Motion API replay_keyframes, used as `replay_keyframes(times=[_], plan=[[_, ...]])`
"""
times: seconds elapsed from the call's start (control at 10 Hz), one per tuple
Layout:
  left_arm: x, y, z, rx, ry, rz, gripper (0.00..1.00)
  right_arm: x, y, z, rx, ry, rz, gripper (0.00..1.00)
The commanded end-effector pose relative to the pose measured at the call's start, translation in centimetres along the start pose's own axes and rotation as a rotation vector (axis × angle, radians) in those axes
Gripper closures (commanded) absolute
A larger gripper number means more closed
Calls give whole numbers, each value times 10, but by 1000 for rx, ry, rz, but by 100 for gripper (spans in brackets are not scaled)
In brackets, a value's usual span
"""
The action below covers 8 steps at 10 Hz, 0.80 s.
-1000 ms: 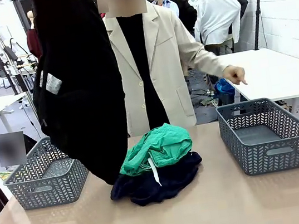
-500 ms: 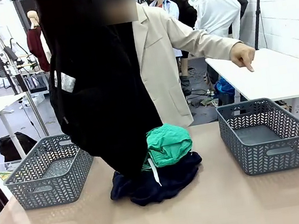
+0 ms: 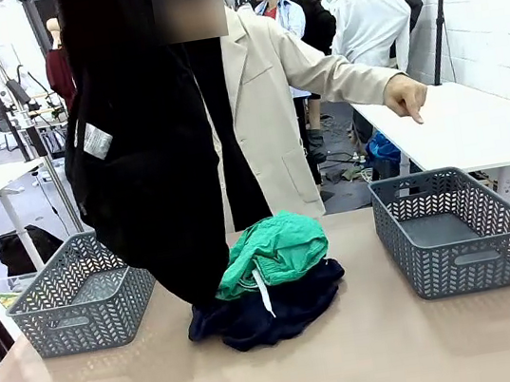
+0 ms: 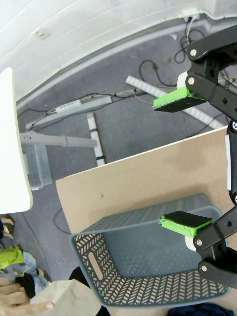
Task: Sort the tops and bottoms.
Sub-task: Sort the clothes according to human instructions.
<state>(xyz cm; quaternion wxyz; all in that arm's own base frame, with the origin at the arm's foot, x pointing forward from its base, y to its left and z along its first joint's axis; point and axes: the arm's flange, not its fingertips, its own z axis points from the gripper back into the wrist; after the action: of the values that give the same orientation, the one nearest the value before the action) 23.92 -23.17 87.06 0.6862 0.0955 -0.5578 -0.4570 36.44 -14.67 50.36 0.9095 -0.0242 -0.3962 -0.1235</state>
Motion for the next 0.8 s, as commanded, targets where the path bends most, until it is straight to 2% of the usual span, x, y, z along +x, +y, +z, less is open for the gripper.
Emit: replay_keyframes(times=[0.0,0.7], plan=[[-1,2,5,17,1,-3,100,-1,0,-1,-3,7,-3,0],[-1,2,5,17,1,-3,100,-1,0,-1,-3,7,-3,0]])
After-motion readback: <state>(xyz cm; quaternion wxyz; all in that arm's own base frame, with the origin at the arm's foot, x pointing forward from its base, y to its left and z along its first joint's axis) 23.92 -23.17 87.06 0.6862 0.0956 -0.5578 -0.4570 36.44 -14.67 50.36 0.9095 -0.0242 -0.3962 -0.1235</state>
